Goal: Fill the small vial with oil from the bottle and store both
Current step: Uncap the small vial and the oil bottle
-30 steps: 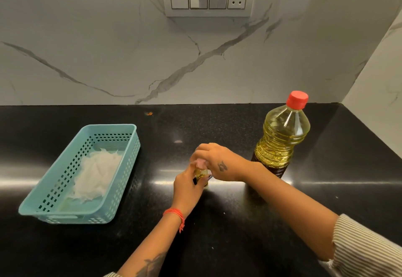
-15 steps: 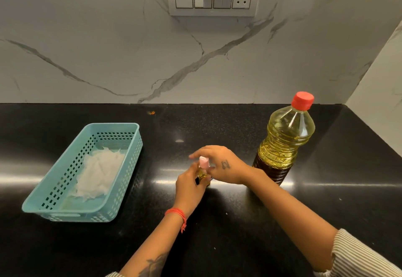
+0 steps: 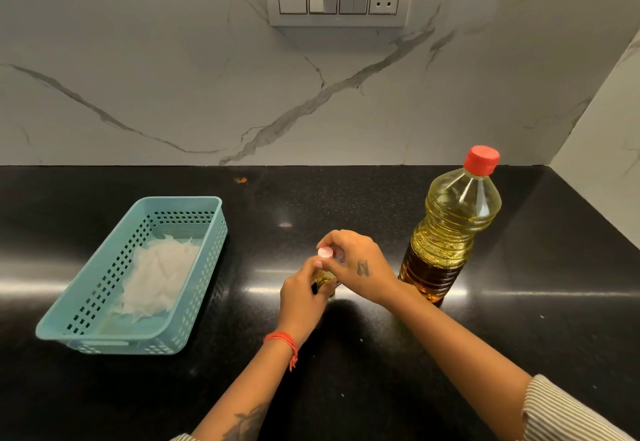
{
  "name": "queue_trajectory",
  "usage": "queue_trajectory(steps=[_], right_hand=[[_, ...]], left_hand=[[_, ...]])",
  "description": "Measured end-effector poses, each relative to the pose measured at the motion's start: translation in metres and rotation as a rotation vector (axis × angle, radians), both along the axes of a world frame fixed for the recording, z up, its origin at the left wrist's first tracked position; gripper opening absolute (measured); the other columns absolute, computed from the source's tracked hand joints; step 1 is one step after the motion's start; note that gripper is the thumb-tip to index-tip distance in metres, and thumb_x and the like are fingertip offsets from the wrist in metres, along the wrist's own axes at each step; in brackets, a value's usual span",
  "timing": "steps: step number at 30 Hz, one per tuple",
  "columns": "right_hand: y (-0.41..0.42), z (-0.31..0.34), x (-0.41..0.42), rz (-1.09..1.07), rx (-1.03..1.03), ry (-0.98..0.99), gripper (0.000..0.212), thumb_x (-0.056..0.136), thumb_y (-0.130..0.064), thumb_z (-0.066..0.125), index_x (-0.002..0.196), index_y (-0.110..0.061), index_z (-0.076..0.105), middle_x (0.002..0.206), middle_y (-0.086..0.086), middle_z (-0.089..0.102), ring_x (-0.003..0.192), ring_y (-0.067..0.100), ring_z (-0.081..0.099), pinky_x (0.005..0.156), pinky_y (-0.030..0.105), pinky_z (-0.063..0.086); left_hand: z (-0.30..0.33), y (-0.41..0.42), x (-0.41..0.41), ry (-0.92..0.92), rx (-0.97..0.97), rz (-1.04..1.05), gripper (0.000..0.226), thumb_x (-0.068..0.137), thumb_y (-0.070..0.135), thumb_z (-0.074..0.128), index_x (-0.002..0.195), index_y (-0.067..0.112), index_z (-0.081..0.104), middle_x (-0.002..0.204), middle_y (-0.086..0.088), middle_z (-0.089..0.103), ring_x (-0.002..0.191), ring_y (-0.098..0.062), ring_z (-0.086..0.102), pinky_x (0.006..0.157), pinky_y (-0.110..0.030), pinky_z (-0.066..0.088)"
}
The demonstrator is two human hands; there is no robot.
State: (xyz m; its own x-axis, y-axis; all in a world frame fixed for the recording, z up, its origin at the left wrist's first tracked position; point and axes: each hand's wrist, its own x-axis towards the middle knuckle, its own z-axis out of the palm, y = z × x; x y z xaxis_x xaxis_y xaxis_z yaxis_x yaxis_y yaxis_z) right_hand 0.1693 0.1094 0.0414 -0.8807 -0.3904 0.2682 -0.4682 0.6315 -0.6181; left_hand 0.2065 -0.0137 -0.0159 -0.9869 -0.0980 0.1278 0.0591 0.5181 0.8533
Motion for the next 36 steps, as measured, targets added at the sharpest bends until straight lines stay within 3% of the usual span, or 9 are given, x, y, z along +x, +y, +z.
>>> queue_trajectory(steps=[4, 7, 10, 14, 18, 24, 30, 33, 36], right_hand=[[0.009, 0.006, -0.005, 0.197, 0.039, -0.207, 0.059, 0.083, -0.014, 0.061, 0.136, -0.034, 0.041, 0.141, 0.000, 0.045, 0.128, 0.014, 0.041, 0.103, 0.032, 0.037], [0.008, 0.005, -0.001, 0.131, -0.023, -0.178, 0.081, 0.078, -0.031, 0.069, 0.142, -0.039, 0.021, 0.144, -0.004, 0.035, 0.123, 0.013, 0.043, 0.098, 0.030, 0.039], [0.000, -0.005, 0.003, -0.067, -0.043, -0.072, 0.062, 0.073, -0.047, 0.069, 0.125, -0.029, 0.041, 0.117, -0.005, 0.050, 0.094, 0.010, 0.058, 0.081, 0.032, 0.050], [-0.004, -0.013, 0.002, -0.122, -0.036, 0.038, 0.026, 0.079, -0.040, 0.064, 0.093, -0.021, 0.054, 0.089, -0.006, 0.058, 0.080, 0.009, 0.057, 0.072, 0.038, 0.052], [-0.001, -0.010, 0.000, -0.024, -0.069, -0.042, 0.020, 0.084, -0.027, 0.062, 0.104, -0.024, 0.062, 0.102, -0.004, 0.065, 0.095, 0.010, 0.059, 0.084, 0.038, 0.051], [0.009, -0.004, -0.001, 0.105, -0.123, -0.232, 0.076, 0.076, -0.030, 0.071, 0.139, -0.039, 0.028, 0.138, -0.005, 0.044, 0.115, 0.012, 0.051, 0.095, 0.030, 0.043], [-0.004, -0.015, 0.005, -0.129, -0.137, -0.012, 0.026, 0.076, -0.039, 0.067, 0.094, -0.027, 0.053, 0.090, -0.011, 0.059, 0.082, 0.004, 0.057, 0.074, 0.033, 0.053], [-0.003, -0.014, 0.004, -0.084, -0.148, -0.038, 0.017, 0.081, -0.029, 0.065, 0.097, -0.025, 0.060, 0.092, -0.014, 0.061, 0.085, 0.004, 0.058, 0.080, 0.034, 0.052], [0.004, -0.010, 0.000, 0.048, -0.176, -0.175, 0.034, 0.084, -0.019, 0.062, 0.117, -0.028, 0.059, 0.115, -0.010, 0.063, 0.106, 0.005, 0.057, 0.093, 0.030, 0.047]], left_hand=[[0.000, 0.000, 0.001, 0.006, 0.023, 0.000, 0.032, 0.081, 0.020, 0.067, 0.111, 0.025, 0.057, 0.092, 0.007, 0.069, 0.090, -0.009, 0.065, 0.082, -0.028, 0.053], [0.001, 0.000, 0.001, -0.004, 0.029, -0.001, 0.034, 0.083, 0.020, 0.066, 0.115, 0.027, 0.057, 0.089, 0.013, 0.065, 0.088, -0.007, 0.063, 0.080, -0.026, 0.052], [0.001, 0.001, 0.002, -0.010, 0.039, -0.009, 0.039, 0.083, 0.015, 0.066, 0.117, 0.029, 0.056, 0.093, 0.016, 0.063, 0.090, -0.003, 0.060, 0.079, -0.015, 0.047], [0.002, 0.001, 0.002, -0.006, 0.022, -0.002, 0.036, 0.082, 0.013, 0.066, 0.115, 0.024, 0.057, 0.093, 0.013, 0.064, 0.087, -0.004, 0.060, 0.079, -0.022, 0.050], [0.003, 0.001, 0.002, 0.003, 0.004, -0.003, 0.032, 0.082, 0.015, 0.067, 0.111, 0.024, 0.057, 0.091, 0.012, 0.065, 0.085, -0.004, 0.062, 0.077, -0.019, 0.051], [0.002, 0.000, 0.003, 0.002, 0.024, -0.007, 0.032, 0.082, 0.017, 0.066, 0.111, 0.029, 0.057, 0.089, 0.010, 0.066, 0.087, -0.008, 0.064, 0.077, -0.024, 0.052], [0.005, 0.001, 0.003, -0.022, 0.024, -0.011, 0.039, 0.083, 0.011, 0.065, 0.117, 0.028, 0.055, 0.092, 0.016, 0.062, 0.082, 0.003, 0.057, 0.072, -0.006, 0.044], [0.004, 0.000, 0.003, -0.006, 0.006, -0.014, 0.035, 0.082, 0.014, 0.067, 0.112, 0.027, 0.056, 0.092, 0.010, 0.066, 0.084, -0.003, 0.061, 0.077, -0.019, 0.051], [0.002, -0.001, 0.002, -0.005, 0.009, -0.013, 0.034, 0.081, 0.019, 0.068, 0.111, 0.029, 0.056, 0.089, 0.009, 0.068, 0.087, -0.007, 0.064, 0.080, -0.027, 0.053]])
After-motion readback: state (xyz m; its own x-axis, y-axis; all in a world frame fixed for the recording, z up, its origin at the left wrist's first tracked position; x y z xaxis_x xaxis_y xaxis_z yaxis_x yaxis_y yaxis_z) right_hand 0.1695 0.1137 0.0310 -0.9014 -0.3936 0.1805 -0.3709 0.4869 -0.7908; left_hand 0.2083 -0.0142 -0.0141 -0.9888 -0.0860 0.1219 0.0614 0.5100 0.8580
